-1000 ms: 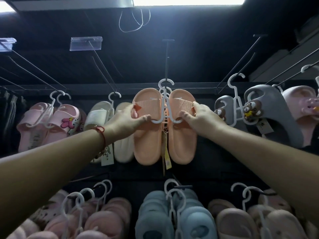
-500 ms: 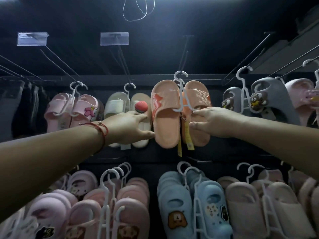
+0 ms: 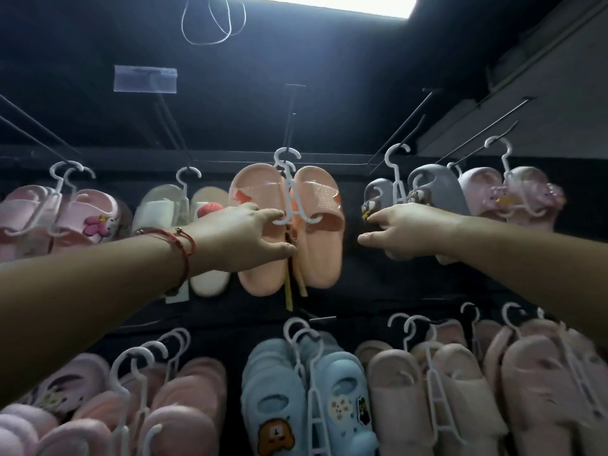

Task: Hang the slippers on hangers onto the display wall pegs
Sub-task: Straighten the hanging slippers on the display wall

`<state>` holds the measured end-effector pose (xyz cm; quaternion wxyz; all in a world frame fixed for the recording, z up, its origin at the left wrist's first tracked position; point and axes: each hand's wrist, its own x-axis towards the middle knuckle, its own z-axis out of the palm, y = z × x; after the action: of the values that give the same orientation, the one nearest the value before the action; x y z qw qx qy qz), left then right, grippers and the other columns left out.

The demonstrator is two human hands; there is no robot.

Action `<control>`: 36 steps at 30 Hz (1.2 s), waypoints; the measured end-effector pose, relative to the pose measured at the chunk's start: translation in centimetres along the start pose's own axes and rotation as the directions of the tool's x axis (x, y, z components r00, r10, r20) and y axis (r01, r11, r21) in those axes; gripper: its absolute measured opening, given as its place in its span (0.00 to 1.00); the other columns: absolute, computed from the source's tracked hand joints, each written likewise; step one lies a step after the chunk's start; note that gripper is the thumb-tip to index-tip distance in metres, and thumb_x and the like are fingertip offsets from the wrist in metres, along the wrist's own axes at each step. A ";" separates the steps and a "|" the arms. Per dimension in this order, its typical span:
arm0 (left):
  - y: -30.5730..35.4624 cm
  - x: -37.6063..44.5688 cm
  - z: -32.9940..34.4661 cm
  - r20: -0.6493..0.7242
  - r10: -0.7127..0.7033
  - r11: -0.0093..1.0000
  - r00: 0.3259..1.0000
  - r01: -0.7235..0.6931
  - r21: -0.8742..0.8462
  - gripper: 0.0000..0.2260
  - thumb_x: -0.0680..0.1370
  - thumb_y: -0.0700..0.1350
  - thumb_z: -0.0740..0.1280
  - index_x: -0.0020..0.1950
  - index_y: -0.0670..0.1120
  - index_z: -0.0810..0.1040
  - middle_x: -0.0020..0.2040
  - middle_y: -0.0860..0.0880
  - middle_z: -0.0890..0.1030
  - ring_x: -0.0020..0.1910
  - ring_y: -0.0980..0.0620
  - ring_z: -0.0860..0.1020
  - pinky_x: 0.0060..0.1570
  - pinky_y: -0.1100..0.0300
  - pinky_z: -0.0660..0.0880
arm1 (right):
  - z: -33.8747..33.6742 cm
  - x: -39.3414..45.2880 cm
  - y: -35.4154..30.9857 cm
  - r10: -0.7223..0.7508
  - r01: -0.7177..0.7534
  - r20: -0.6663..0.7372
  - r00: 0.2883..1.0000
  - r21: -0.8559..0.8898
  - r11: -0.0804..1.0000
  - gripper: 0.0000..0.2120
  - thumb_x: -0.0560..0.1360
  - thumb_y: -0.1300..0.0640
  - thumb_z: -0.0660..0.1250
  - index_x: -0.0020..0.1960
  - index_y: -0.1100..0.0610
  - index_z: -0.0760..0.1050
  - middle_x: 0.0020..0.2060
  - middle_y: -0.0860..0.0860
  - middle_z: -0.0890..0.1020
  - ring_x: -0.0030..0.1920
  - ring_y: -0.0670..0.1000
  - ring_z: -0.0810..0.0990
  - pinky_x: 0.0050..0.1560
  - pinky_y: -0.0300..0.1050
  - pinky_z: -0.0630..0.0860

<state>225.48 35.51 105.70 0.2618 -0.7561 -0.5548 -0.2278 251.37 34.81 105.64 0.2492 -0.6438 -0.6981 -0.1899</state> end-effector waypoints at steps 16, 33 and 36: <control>16.8 13.6 5.4 -0.139 0.036 0.996 0.990 -0.024 0.088 0.40 0.75 0.61 0.69 0.82 0.57 0.51 0.74 0.47 0.67 0.72 0.43 0.68 0.65 0.49 0.72 | -0.1 5.2 14.6 -0.221 0.109 -0.272 0.937 -0.373 0.922 0.42 0.76 0.40 0.67 0.81 0.51 0.49 0.81 0.55 0.50 0.80 0.61 0.48 0.78 0.59 0.51; 18.5 18.1 7.9 -0.329 0.068 0.975 0.942 0.008 0.224 0.46 0.74 0.57 0.72 0.82 0.60 0.43 0.80 0.41 0.50 0.78 0.37 0.55 0.73 0.43 0.61 | 3.8 11.0 21.1 -0.235 0.188 -0.499 0.834 -0.143 0.972 0.34 0.79 0.67 0.55 0.82 0.51 0.48 0.74 0.58 0.62 0.66 0.62 0.71 0.59 0.57 0.75; 18.4 18.7 8.2 -0.381 0.149 0.953 0.913 -0.029 0.302 0.39 0.76 0.56 0.70 0.82 0.59 0.53 0.77 0.40 0.60 0.71 0.36 0.67 0.65 0.41 0.71 | 4.2 11.5 21.1 -0.223 0.162 -0.463 0.857 -0.169 0.972 0.35 0.81 0.68 0.53 0.82 0.49 0.44 0.75 0.58 0.58 0.66 0.63 0.71 0.57 0.58 0.75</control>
<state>248.85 49.72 108.75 0.4874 -0.6719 -0.4816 -0.2810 271.34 48.56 107.89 0.3535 -0.5176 -0.6625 -0.4102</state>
